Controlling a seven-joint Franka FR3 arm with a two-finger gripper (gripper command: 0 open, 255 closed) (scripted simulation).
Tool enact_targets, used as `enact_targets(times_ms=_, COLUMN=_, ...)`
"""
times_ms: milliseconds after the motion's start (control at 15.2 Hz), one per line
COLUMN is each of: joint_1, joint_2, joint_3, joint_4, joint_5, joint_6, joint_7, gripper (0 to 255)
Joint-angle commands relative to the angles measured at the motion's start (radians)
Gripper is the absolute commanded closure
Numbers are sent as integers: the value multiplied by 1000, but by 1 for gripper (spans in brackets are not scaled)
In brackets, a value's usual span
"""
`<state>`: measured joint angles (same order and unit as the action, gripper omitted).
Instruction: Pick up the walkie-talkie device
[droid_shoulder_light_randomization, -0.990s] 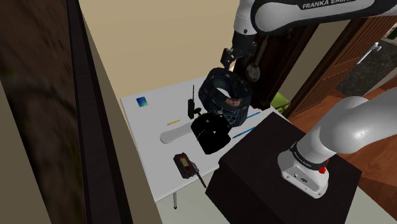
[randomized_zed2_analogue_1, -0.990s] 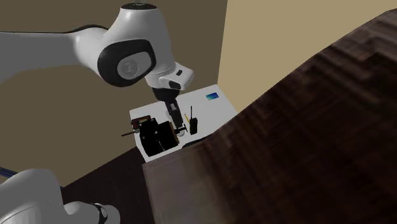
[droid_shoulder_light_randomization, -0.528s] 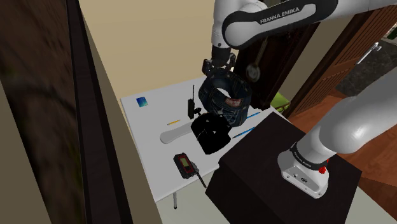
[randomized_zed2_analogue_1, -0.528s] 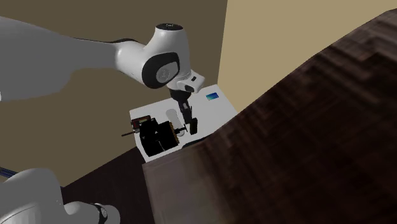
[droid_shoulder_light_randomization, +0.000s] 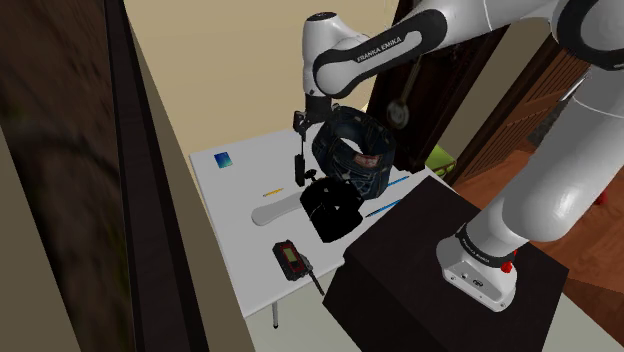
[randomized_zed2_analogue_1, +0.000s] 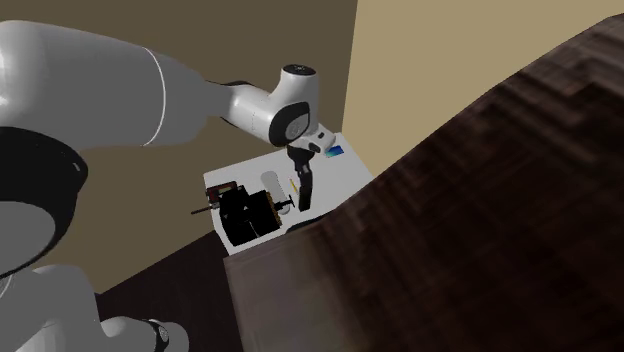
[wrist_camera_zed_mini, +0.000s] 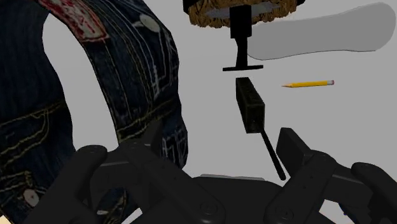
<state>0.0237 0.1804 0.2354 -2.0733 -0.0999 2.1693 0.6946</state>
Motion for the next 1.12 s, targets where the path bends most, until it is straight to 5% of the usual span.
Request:
enact_targets(times_ms=0, joint_1=9, joint_2=89, joint_3=-2, joint_4=72, joint_5=-10, joint_6=4, joint_7=32, gripper=0)
enact_targets(times_ms=330, joint_1=37, joint_2=287, joint_3=-14, joint_4=238, joint_5=-21, joint_6=7, joint_7=90, gripper=0)
enact_targets(times_ms=924, joint_1=45, joint_2=352, joint_3=-25, joint_4=227, joint_5=-38, joint_6=83, joint_7=101, gripper=0)
enact_targets(times_ms=990, joint_1=46, joint_2=354, joint_3=-25, joint_4=229, joint_5=-38, joint_6=82, joint_7=102, gripper=255)
enact_targets(times_ms=1056, joint_1=45, joint_2=354, joint_3=-25, joint_4=229, joint_5=-38, joint_6=82, joint_7=101, gripper=255)
